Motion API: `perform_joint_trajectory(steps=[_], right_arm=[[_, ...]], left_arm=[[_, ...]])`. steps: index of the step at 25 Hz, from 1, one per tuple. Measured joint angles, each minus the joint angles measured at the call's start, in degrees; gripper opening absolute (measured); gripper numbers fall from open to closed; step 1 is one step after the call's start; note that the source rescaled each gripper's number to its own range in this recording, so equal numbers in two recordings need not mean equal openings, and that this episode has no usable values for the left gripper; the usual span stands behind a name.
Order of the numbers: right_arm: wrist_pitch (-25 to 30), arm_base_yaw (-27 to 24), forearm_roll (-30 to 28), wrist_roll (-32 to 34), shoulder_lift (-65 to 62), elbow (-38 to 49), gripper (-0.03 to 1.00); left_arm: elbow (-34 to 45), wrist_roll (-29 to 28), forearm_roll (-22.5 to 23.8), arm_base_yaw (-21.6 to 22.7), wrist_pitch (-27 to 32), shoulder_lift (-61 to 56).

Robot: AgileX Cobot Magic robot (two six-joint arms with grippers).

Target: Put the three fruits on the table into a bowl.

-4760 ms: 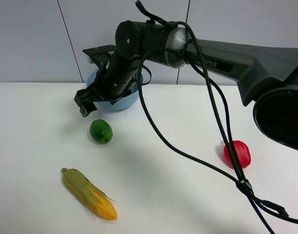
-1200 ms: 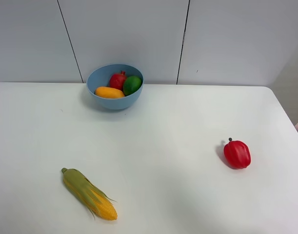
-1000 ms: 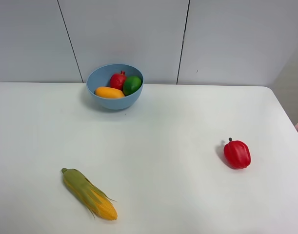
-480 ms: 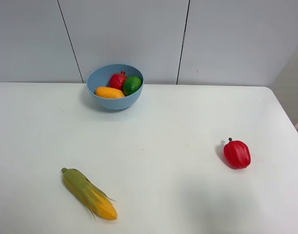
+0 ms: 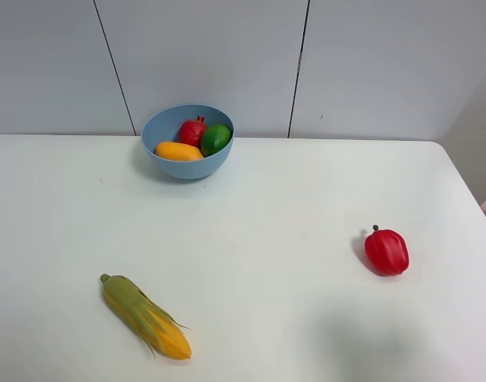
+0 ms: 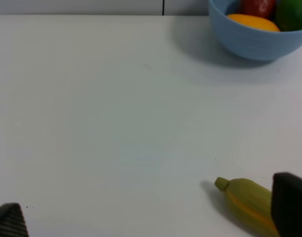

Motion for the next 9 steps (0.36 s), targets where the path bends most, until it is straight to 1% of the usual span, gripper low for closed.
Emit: perform_joint_trajectory(steps=[5, 9], right_arm=[[0.0, 0.0, 0.0, 0.0, 0.0, 0.0, 0.67], [0.0, 0.0, 0.0, 0.0, 0.0, 0.0, 0.65]], left_arm=[[0.0, 0.0, 0.0, 0.0, 0.0, 0.0], [0.0, 0.0, 0.0, 0.0, 0.0, 0.0]])
